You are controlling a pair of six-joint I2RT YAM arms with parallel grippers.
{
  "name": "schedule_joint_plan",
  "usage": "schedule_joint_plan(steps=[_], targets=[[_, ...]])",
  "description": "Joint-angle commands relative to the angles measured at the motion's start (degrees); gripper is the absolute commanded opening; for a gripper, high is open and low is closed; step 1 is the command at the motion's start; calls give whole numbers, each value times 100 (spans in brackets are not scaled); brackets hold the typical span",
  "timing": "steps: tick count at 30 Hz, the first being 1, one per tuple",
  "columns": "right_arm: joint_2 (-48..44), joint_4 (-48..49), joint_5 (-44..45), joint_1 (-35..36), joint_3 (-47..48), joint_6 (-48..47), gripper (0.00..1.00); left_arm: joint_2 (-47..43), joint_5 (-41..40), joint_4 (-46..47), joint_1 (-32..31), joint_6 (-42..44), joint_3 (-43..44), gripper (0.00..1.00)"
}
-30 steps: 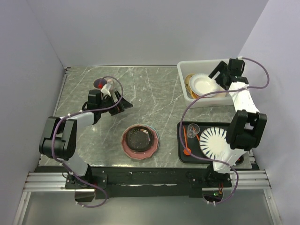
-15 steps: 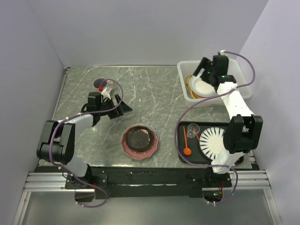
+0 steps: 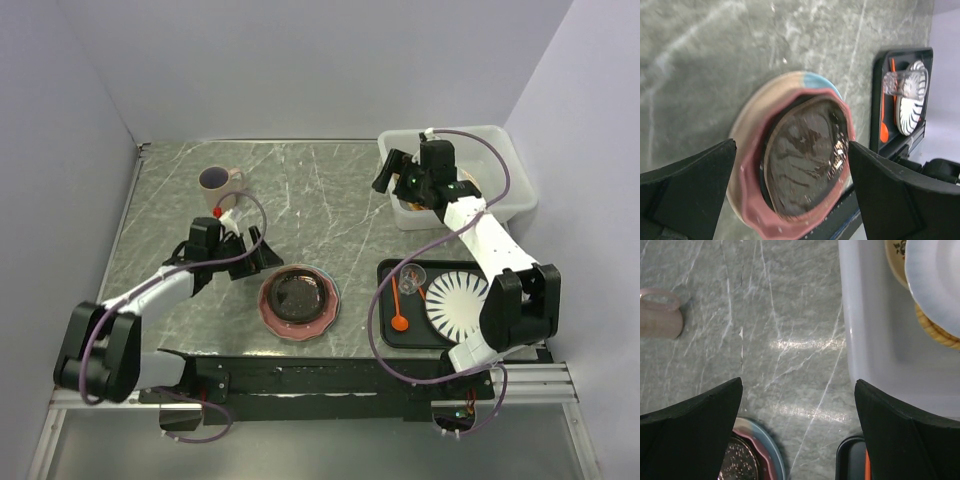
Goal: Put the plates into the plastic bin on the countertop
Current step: Pick up the plate at the center of the board.
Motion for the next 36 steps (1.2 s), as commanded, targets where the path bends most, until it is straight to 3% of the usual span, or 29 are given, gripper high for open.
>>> schedule_joint_plan(steps=[1,9,20,29,34,35,36], targets=[[-220,239,-198,82,-201,-65,100,-731,-348,-395,-169,-139,-104,97],[-71,257,-322,170,-255,-100,100,-1173,-480,-1082,-257,-288,-200,92],[-1,230,-304,161,-228,-153,100,-883,-383,-845,-538,-421,-324,69],[-1,221,-348,161,-210,-197,100,-373,-480,-573,-688,-412,-429,63],[69,326,-497,161,-306,-118,100,-119,-428,-318,-828,-438,-491,48],[96,387,-576,161,-333,-109,100,-75,-445,-300,-846,-447,-482,43],[131,388,-594,161,-324,-100,100,-31,-445,-230,-864,-447,-482,30]])
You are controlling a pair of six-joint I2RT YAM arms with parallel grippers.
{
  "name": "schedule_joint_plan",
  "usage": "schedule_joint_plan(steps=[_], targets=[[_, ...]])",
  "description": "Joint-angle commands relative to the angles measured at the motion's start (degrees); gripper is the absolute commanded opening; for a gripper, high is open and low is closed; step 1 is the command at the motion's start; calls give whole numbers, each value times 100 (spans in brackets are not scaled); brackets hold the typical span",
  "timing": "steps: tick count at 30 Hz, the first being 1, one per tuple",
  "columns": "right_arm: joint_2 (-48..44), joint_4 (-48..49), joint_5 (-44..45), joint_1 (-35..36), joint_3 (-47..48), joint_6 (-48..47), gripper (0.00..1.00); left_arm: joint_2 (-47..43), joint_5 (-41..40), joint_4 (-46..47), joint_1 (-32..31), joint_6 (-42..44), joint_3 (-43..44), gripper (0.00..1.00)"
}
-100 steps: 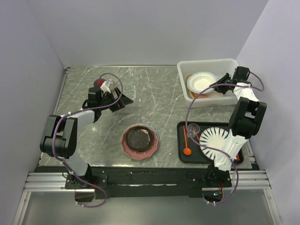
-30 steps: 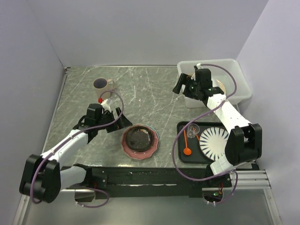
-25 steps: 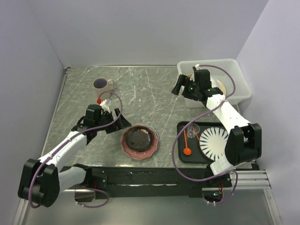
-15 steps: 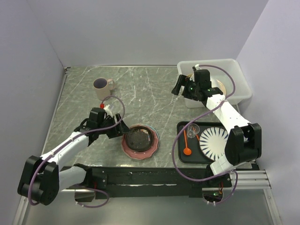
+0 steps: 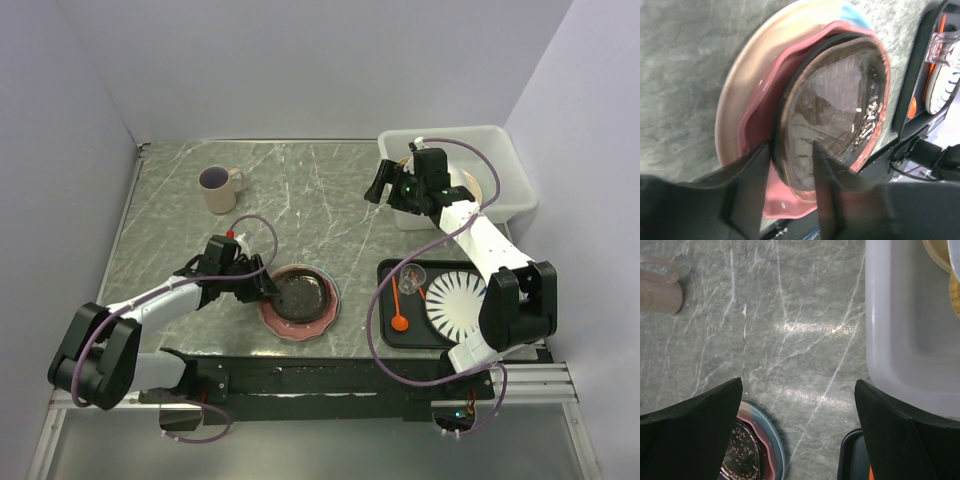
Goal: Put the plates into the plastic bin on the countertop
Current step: Pick up the plate at the center of the board.
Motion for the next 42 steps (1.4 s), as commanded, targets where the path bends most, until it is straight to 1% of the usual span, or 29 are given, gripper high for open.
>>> schedule_joint_plan(steps=[1,2,3,4,6,11,15,18,21,25,29,33,39,42], targets=[[166,342,-201,47,-3,3,100,221,14,435,-125,-23,-10,23],[184,360,-262,39,-29,3,100,248,-12,435,-143,-23,8,17],[210,351,-262,39,-30,3,100,309,-30,426,-143,-14,51,5],[219,351,-280,39,-30,3,100,309,-47,391,-160,-6,78,1],[228,351,-324,39,-30,-6,100,283,-144,347,-160,12,148,1],[219,421,-569,39,-91,-15,100,-138,-346,180,-160,-6,280,1],[228,579,-1017,47,-205,12,100,-341,-548,5,-160,-5,525,1],[237,764,-1509,47,-372,47,98,-411,-619,-13,-160,-32,658,1],[246,870,-1896,82,-478,38,96,-342,-733,-13,-160,-49,807,1],[272,1028,-2537,126,-583,73,94,-157,-654,83,-160,-85,992,1],[395,1203,-3363,188,-688,161,89,10,-566,101,-152,-102,1089,1],[667,1072,-3847,293,-671,74,85,160,-566,57,-152,-67,1063,1],[931,896,-4243,689,-785,-129,83,151,-575,110,-152,-111,966,1],[1071,650,-4279,882,-759,-330,82,169,-566,101,-152,-102,966,1]])
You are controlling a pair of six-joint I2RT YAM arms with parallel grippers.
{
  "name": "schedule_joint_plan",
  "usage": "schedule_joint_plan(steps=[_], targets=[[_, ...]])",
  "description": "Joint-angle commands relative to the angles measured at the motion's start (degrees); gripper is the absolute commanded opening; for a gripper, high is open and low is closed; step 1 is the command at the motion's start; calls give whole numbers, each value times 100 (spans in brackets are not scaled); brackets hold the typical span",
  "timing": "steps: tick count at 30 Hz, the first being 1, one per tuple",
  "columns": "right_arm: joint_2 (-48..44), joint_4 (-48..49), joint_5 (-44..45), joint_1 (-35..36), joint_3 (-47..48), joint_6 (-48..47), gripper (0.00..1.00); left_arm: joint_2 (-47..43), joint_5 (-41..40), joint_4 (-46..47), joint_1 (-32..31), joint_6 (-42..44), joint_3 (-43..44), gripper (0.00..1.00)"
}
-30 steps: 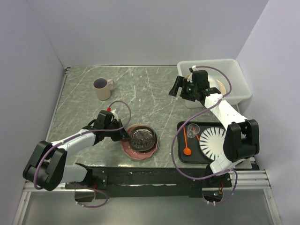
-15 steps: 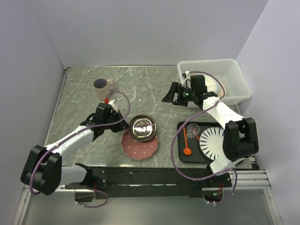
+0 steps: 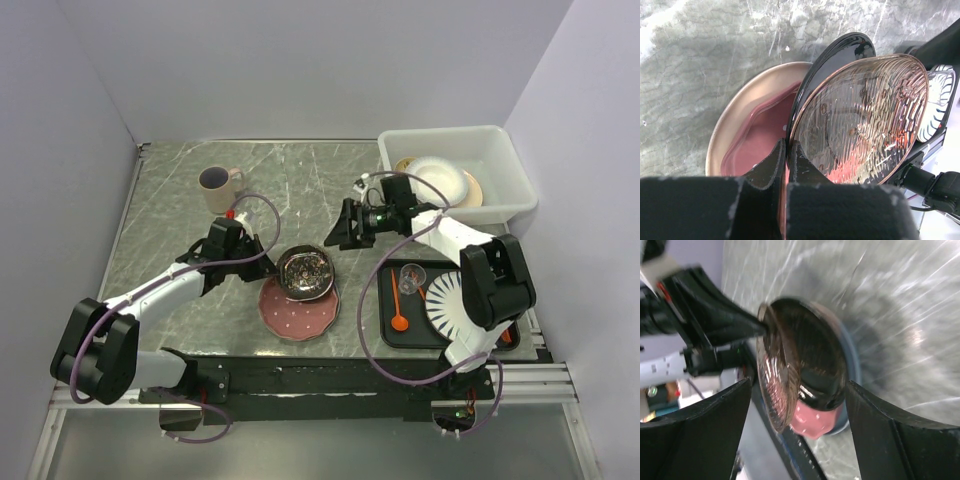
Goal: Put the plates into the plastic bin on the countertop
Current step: Pick up the plate at the center of the board, then place the plate in the plastic bin.
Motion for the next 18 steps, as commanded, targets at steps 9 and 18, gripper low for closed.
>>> schedule_joint_plan(steps=[9,18], targets=[[522,-396,-454,758,223,-377,60,-50,105,195,-10,-98,74,1],[655,-343,-288,916,364,-245,0,-173,-114,-130,-10,-19,56,1]])
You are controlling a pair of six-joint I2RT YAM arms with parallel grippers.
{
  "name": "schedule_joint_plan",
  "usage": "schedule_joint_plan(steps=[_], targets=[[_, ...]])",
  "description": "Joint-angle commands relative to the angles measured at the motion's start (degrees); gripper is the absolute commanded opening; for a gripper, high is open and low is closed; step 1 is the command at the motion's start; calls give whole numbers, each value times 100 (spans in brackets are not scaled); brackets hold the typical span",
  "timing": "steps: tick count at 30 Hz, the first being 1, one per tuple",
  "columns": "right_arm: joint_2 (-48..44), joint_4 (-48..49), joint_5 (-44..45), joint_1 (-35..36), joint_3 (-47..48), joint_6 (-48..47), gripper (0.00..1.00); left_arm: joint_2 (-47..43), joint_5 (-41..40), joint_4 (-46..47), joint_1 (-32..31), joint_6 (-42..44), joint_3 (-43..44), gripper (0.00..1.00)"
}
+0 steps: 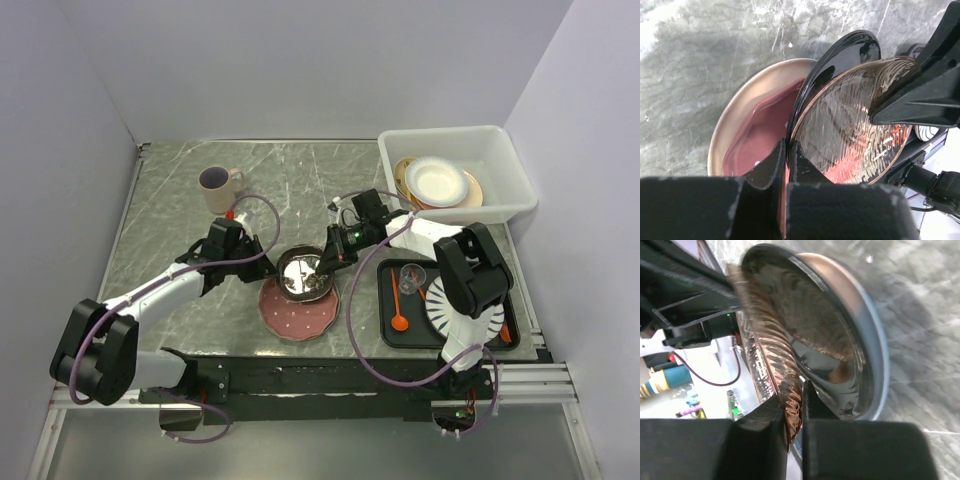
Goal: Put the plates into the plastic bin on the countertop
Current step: Place the plate in the plastic bin.
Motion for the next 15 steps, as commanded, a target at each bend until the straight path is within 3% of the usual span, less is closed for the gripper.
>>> schedule_joint_plan(steps=[1,7,10,11,15], targets=[[-114,81,-158,57,246,-3,0,-153,-115,-65,-20,-23,48,1],[-167,124,-149,66,272,41,0,-136,-123,-144,-20,-23,-145,19],[-194,133,-158,66,290,59,0,-197,-158,-188,-20,-23,-216,39],[-202,133,-149,66,299,59,0,-241,-176,-205,-20,-32,-251,50],[-237,159,-149,66,334,94,0,-399,-246,-267,-20,-14,-322,67]])
